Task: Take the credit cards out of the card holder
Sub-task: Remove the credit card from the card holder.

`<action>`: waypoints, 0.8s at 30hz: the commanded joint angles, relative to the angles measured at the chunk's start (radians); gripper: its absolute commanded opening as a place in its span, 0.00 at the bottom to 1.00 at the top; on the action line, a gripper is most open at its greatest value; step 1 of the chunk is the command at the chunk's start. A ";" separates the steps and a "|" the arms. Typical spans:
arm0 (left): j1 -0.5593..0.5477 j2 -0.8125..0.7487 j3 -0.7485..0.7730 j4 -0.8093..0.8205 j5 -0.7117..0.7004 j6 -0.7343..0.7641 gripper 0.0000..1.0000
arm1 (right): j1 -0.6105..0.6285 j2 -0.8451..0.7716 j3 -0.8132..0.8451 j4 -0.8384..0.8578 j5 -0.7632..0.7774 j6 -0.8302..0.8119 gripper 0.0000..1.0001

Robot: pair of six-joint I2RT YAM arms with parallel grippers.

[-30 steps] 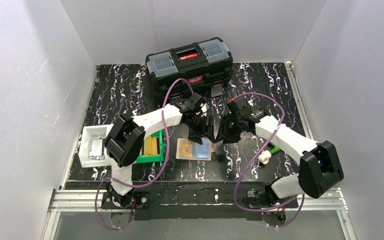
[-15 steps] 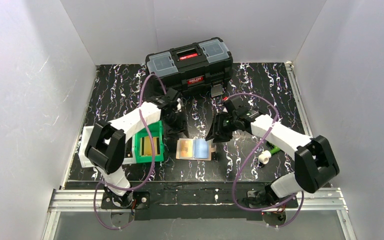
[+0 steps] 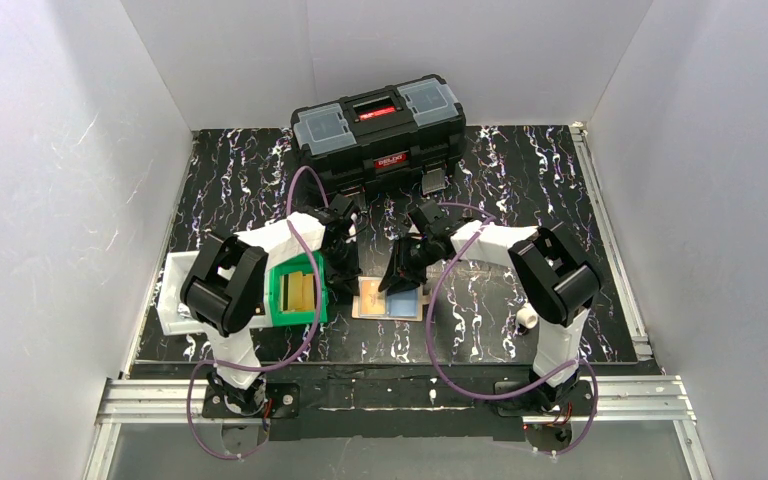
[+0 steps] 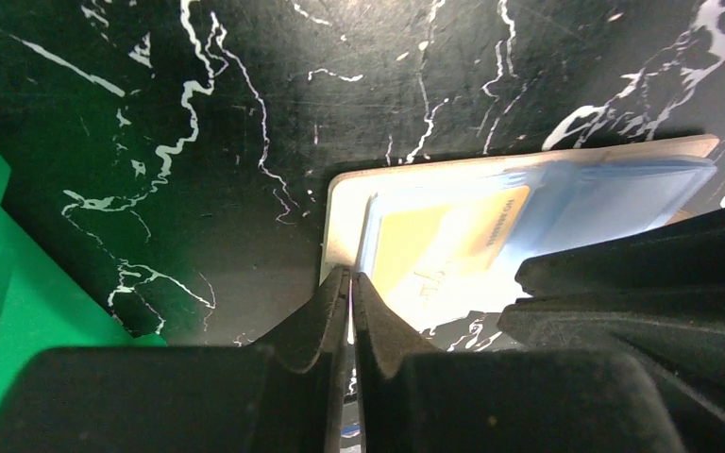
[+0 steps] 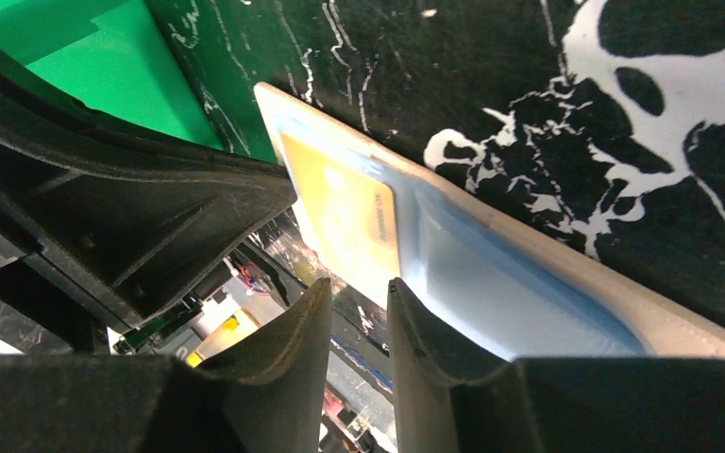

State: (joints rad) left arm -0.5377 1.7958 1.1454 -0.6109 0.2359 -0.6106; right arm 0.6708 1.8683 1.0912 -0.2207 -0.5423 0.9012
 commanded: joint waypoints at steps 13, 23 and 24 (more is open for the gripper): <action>-0.036 -0.004 -0.098 0.032 0.015 -0.062 0.00 | -0.022 0.015 -0.099 0.050 0.014 -0.038 0.38; -0.057 -0.019 -0.153 0.076 -0.006 -0.156 0.00 | -0.027 -0.001 -0.110 0.042 0.000 -0.068 0.41; -0.057 -0.018 -0.155 0.078 -0.007 -0.159 0.00 | -0.027 -0.002 -0.110 0.044 -0.003 -0.068 0.41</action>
State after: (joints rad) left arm -0.5587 1.7576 1.0557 -0.5255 0.2279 -0.7185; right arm 0.6502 1.8839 1.0042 -0.1322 -0.5842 0.8791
